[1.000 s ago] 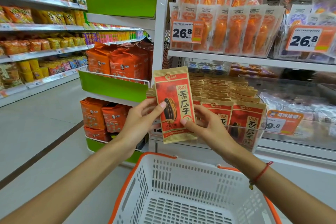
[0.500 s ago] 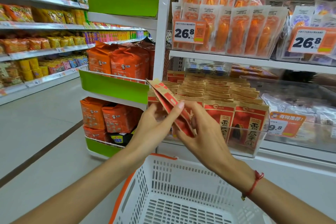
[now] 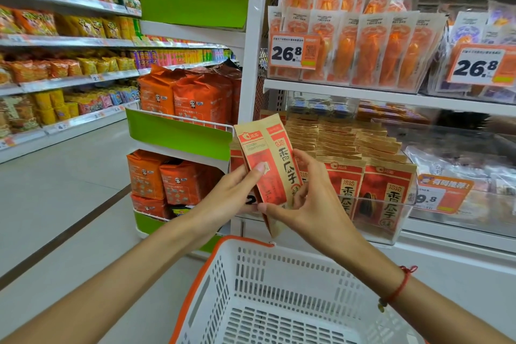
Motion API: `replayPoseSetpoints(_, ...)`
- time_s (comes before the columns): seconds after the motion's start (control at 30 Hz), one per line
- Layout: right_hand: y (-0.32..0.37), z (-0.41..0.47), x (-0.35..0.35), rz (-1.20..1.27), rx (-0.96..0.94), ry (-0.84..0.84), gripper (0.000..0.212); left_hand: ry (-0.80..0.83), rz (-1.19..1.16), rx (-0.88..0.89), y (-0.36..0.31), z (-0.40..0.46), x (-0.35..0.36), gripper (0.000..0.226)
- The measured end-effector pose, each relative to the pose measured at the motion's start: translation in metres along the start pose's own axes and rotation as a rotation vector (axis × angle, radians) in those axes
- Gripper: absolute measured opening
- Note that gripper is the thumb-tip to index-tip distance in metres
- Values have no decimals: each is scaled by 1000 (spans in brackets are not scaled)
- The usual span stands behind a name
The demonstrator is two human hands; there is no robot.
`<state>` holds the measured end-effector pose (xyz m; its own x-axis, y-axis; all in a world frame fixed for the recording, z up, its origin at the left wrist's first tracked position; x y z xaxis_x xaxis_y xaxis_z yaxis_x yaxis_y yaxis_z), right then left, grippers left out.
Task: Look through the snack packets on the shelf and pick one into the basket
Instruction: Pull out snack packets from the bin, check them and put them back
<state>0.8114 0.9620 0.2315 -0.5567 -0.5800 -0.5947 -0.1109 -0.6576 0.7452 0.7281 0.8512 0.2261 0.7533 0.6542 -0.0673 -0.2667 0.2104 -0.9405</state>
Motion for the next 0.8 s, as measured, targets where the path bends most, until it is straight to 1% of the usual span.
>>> replayPoseSetpoints(0.1,0,0,-3,-37,9,-46,103,15,6,12,-1,0,1,22)
replayPoseSetpoints(0.17,0,0,-6,-61,12,-65,99,-16,60,17,2,1,-2,21)
replayPoseSetpoints(0.27,0,3,-14,-116,26,-104,76,-129,127,13,8,2,-12,17)
replayPoseSetpoints(0.33,-2,5,-21,-121,40,-154,61,-172,144,-2,10,1,-16,21)
replayPoseSetpoints(0.4,-3,7,-27,-114,50,-203,49,-163,153,-4,11,1,-17,25)
replayPoseSetpoints(0.53,-12,12,-29,-6,70,-211,25,-116,180,14,12,1,-13,31)
replayPoseSetpoints(0.6,-17,13,-28,33,68,-209,23,-105,190,16,14,1,-12,29)
replayPoseSetpoints(0.7,-20,15,-29,52,58,-215,22,-84,153,11,14,0,-9,15)
replayPoseSetpoints(0.8,-21,16,-32,79,58,-224,19,-49,123,-14,13,-1,-4,15)
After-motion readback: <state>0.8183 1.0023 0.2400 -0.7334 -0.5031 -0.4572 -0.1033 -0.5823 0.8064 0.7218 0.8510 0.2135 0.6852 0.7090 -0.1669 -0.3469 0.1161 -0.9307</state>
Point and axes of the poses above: each hand's wrist, its own z-axis towards the middle knuckle, its own x-axis out of the palm, y = z × x, the point moved 5 cm from there along z, towards the middle knuckle, and after that the axes turned 11 degrees about x, right-handed, at the moved point
